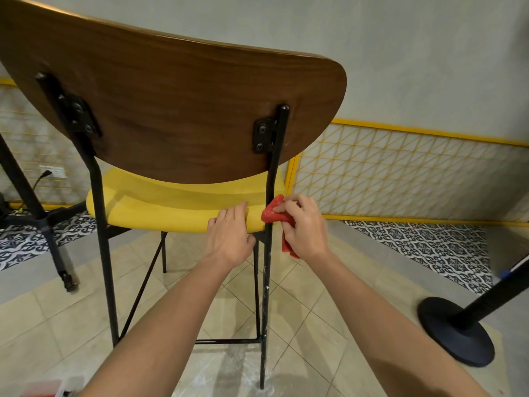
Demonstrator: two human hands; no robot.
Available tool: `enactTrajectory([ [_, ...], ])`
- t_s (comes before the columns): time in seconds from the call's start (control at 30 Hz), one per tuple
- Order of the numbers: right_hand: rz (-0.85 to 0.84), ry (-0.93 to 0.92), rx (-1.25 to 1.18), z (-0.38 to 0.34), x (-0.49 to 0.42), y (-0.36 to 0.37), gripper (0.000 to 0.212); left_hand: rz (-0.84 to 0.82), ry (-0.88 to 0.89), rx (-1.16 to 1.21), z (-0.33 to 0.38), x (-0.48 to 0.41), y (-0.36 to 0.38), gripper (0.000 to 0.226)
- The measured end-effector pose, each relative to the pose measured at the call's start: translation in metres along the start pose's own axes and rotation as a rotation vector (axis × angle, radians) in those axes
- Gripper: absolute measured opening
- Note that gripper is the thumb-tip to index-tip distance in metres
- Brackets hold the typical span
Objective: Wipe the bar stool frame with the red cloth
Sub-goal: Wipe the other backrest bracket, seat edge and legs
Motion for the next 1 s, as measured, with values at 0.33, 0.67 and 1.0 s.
enactTrajectory([
  [0.33,-0.156,-0.325,0.260,-0.011,-0.008,0.013,0.035,0.000,0.046,0.004,-0.006,0.001,0.000,0.073],
  [0.67,-0.119,-0.313,0.244,-0.002,-0.007,0.011,0.035,-0.032,0.069,0.012,-0.012,0.002,-0.001,0.078],
  [1.0,-0.169,-0.304,0.258,0.009,0.009,0.019,0.036,-0.031,0.061,0.024,-0.013,0.001,0.001,0.075],
])
Point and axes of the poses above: each hand's wrist, its own x-axis away from the middle knuckle, its own y-axis out of the palm, z = x × y, the point moved 1 cm from there along -x, towards the middle knuckle
